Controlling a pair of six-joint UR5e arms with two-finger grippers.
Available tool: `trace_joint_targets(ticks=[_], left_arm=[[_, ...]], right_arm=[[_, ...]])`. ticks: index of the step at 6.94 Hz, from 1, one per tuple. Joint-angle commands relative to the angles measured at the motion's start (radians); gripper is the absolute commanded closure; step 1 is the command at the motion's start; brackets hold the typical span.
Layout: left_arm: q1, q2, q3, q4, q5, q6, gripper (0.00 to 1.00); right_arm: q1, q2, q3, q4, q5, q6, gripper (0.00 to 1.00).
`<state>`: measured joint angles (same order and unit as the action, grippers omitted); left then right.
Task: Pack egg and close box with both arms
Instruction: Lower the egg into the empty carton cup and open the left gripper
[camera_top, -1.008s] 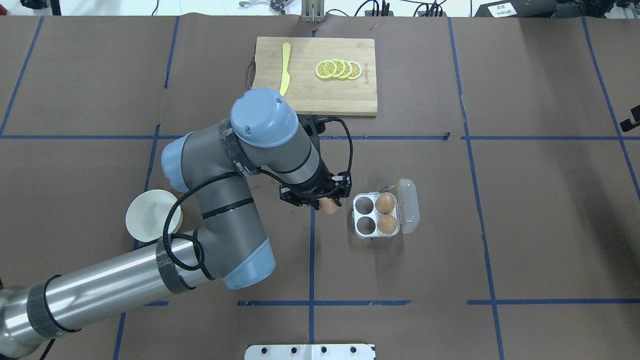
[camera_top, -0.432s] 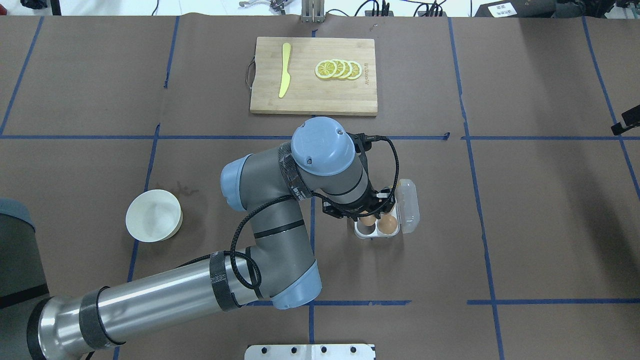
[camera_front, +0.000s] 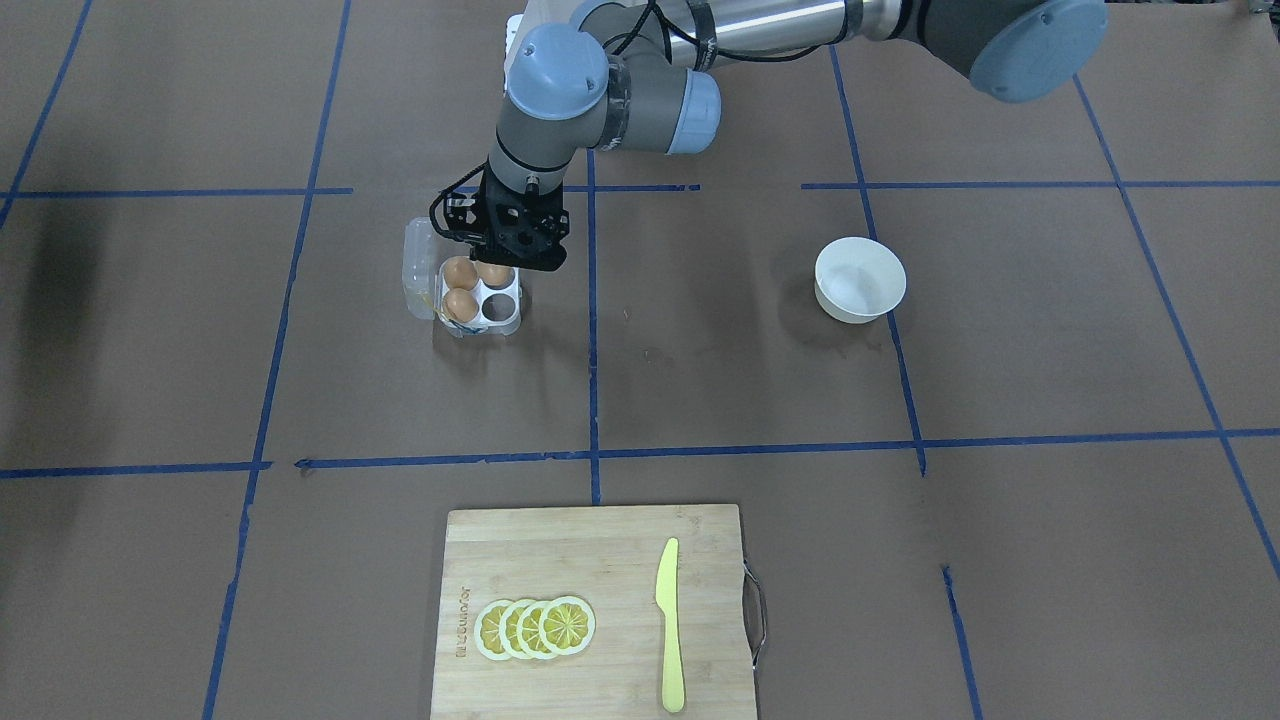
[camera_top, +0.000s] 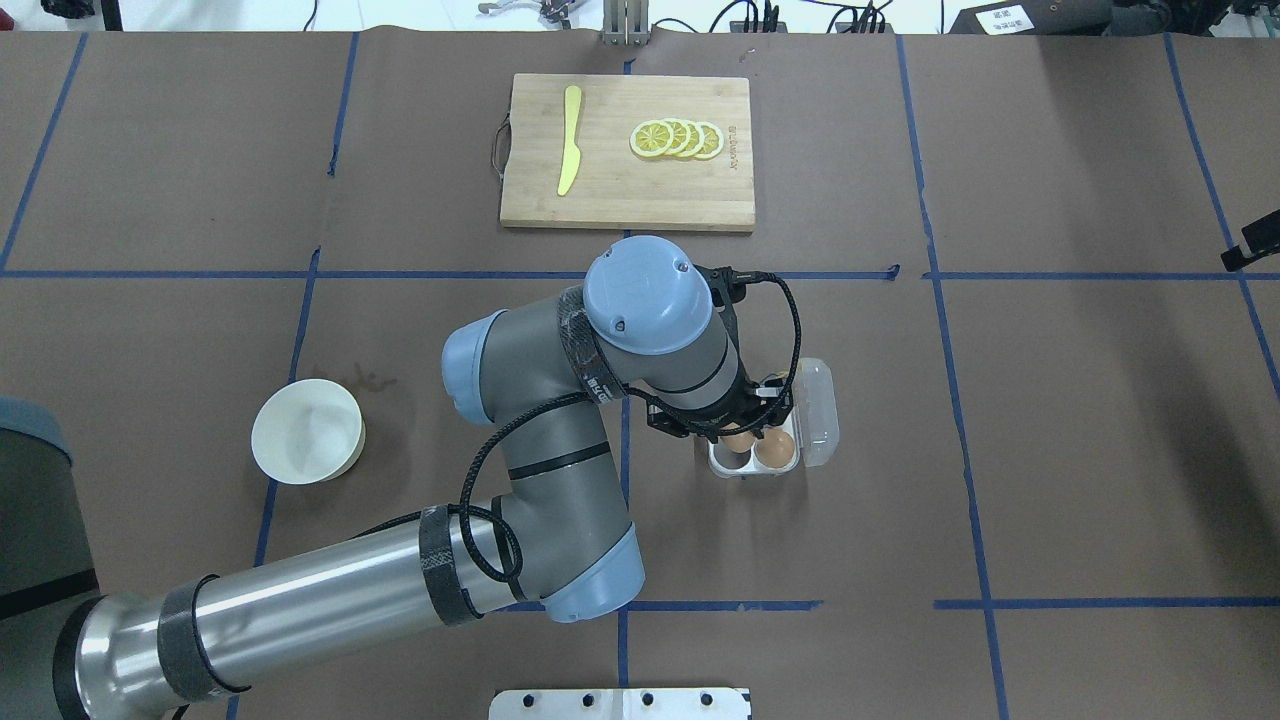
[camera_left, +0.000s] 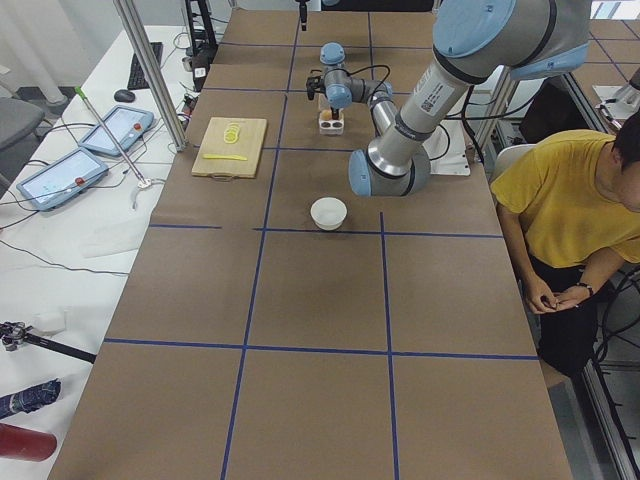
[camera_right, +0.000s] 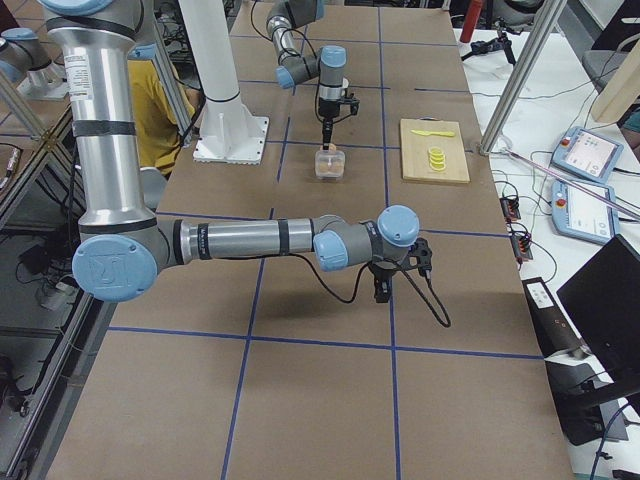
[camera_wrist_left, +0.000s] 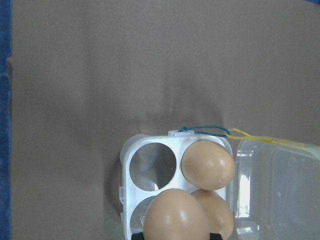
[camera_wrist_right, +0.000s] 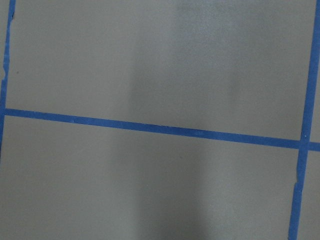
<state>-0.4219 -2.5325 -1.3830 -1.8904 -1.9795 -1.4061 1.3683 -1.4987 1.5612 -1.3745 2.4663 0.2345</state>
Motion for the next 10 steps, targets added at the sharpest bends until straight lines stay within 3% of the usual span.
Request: trace_joint_targets(ticks=[1, 6, 7, 8, 9, 10], left_arm=[[0.002, 0.011, -0.01, 0.001, 0.001, -0.001, 1.0], [0.002, 0.014, -0.014, 0.001, -0.001, -0.002, 0.85], [0.002, 0.014, -0.014, -0.001, -0.001, -0.002, 0.64], [0.002, 0.015, -0.014, -0.004, -0.001, 0.001, 0.2], [0.002, 0.017, -0.014, -0.003, 0.001, 0.002, 0.0], [0.002, 0.017, -0.014, -0.003, 0.001, 0.002, 0.0]], right_arm=[[-0.003, 0.002, -0.001, 0.0, -0.001, 0.0, 0.0], [-0.009, 0.0, -0.003, 0.0, -0.004, 0.0, 0.0], [-0.009, 0.0, -0.003, 0.0, -0.004, 0.0, 0.0], [-0.009, 0.0, -0.003, 0.0, -0.004, 0.0, 0.0], [-0.009, 0.0, -0.003, 0.0, -0.004, 0.0, 0.0], [-0.009, 0.0, -0.003, 0.0, -0.004, 0.0, 0.0]])
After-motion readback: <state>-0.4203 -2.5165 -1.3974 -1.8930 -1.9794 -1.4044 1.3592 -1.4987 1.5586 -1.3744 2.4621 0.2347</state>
